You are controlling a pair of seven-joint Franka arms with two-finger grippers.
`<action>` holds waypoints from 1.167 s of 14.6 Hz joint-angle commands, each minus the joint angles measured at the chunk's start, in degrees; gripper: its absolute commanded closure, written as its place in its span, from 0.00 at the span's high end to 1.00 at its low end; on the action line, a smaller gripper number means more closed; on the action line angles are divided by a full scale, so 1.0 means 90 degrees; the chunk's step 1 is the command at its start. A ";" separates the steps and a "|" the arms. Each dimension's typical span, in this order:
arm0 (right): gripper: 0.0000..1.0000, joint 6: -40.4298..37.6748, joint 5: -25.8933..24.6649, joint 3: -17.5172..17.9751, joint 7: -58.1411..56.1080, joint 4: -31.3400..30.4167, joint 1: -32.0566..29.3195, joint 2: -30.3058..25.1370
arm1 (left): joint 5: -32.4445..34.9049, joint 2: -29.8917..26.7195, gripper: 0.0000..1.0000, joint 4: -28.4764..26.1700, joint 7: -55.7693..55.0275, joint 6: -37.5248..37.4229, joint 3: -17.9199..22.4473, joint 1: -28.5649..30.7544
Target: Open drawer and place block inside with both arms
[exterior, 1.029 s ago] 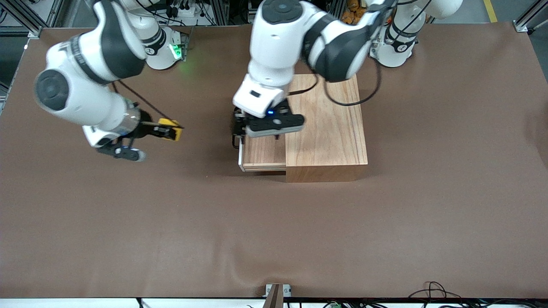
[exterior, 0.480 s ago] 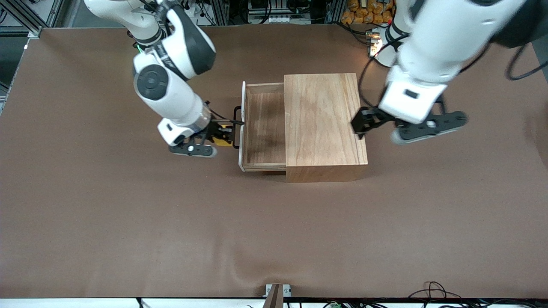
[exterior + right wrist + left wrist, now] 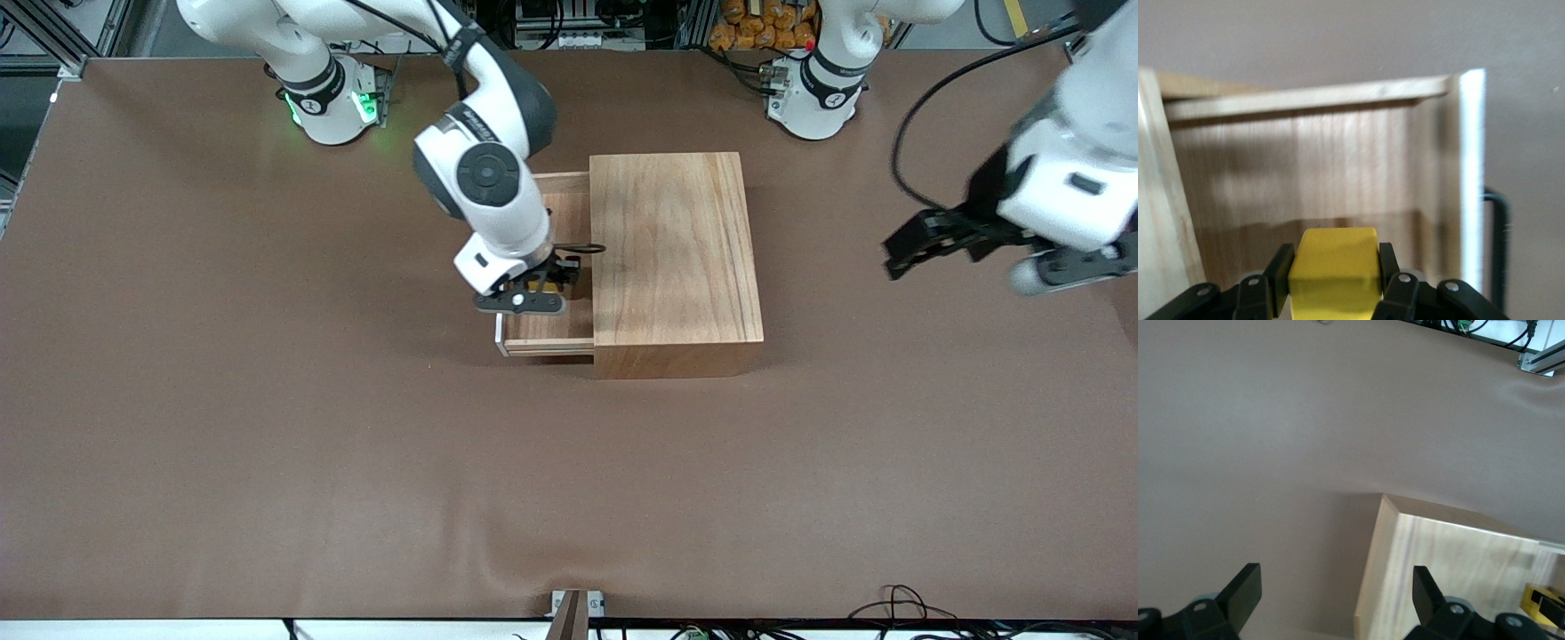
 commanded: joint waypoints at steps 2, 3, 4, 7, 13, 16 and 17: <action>1.00 -0.0159 -0.0122 -0.0096 0.0307 0.0258 0.0049 0.0053 | 0.0102 -0.0377 1.00 -0.0340 0.0428 0.0056 -0.0127 0.0312; 1.00 -0.0169 -0.0151 -0.0106 0.0327 0.0258 0.0030 0.0023 | 0.0102 -0.0387 1.00 -0.0369 0.0495 0.0037 -0.0118 0.0322; 1.00 -0.0169 -0.0152 -0.0106 0.0328 0.0258 0.0011 -0.0025 | 0.0102 -0.0387 1.00 -0.0398 0.0641 0.0017 -0.0108 0.0361; 1.00 -0.0362 -0.0161 -0.0125 0.0328 0.0258 -0.0126 -0.0366 | 0.0112 -0.0465 1.00 -0.0535 0.0847 0.0007 -0.0118 0.0498; 1.00 -0.1915 -0.0728 -0.0477 -0.0772 0.0102 -0.0876 -0.1089 | 0.0112 -0.1097 1.00 -0.1615 0.1559 0.0473 -0.0108 0.0839; 1.00 -0.2132 -0.0708 -0.0467 -0.1506 -0.0297 -0.1443 -0.1557 | 0.0122 -0.1432 1.00 -0.2224 0.1688 0.0613 -0.0156 0.1054; 1.00 -0.2122 -0.0689 -0.0467 -0.1847 -0.0540 -0.1638 -0.1801 | 0.0132 -0.1422 1.00 -0.2234 0.1697 0.0535 -0.0331 0.1219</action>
